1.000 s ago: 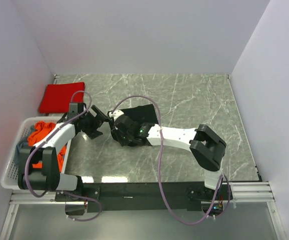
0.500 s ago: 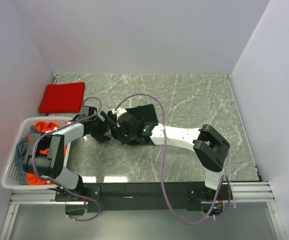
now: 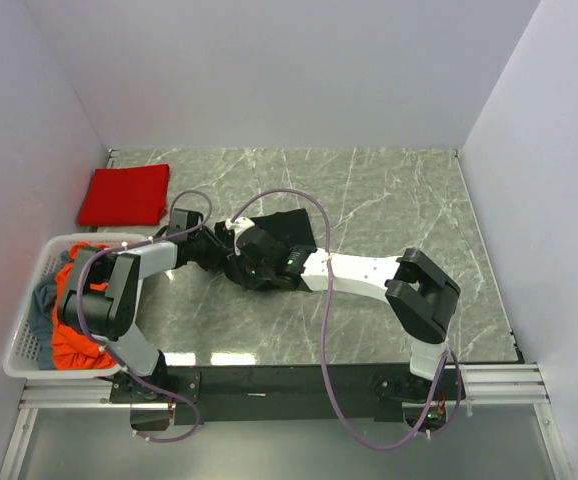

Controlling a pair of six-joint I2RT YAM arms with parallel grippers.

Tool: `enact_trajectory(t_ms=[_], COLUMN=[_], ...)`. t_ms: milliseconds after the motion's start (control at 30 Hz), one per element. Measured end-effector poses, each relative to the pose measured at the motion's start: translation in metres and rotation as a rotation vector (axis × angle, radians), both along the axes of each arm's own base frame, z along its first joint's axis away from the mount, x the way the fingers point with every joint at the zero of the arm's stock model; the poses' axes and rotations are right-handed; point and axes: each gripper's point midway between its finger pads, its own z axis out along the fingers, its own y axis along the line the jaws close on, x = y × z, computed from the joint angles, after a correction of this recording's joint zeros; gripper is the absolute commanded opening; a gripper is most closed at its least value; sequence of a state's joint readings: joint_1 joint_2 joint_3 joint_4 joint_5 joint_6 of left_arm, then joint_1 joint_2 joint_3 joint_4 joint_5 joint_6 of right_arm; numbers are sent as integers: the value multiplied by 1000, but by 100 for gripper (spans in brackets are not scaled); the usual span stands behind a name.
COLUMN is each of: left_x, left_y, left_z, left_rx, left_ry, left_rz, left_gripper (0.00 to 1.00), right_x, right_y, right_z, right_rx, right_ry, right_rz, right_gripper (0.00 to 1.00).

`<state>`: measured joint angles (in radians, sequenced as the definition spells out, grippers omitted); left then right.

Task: Fold and stack the t-shirts
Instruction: Neatly place the folded tshirt to the corner

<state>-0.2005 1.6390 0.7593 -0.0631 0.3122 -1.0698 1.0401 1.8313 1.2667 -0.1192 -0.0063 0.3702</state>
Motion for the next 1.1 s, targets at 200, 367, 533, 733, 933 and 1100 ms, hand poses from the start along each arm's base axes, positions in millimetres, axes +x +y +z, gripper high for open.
enact_trajectory(t_ms=[200,367,533,733,933,1100], left_x=[2,11,35,61,85,111], left_y=[6,8,19,43,73,98], left_z=[-8,-6,-4,0,17,43], left_rx=[53,121,253,433,640,802], left_ry=[-11,-25,-52,-71,-73,-96], left_rz=[-4,-58,-104,-133,-146,-138], left_gripper=[1,1,1,1,1,1], right_x=[-2,-2,-12,-35,-54,-67], right_y=[0,0,-11,-40,-82,-118], right_z=[-3,-5,-8,12,33,26], right_rx=[5,10,8,23,43,-8], right_ry=[9,12,49,54,19,34], right_rz=[6,8,19,38,13,-35], right_gripper=[0,11,47,61,72,84])
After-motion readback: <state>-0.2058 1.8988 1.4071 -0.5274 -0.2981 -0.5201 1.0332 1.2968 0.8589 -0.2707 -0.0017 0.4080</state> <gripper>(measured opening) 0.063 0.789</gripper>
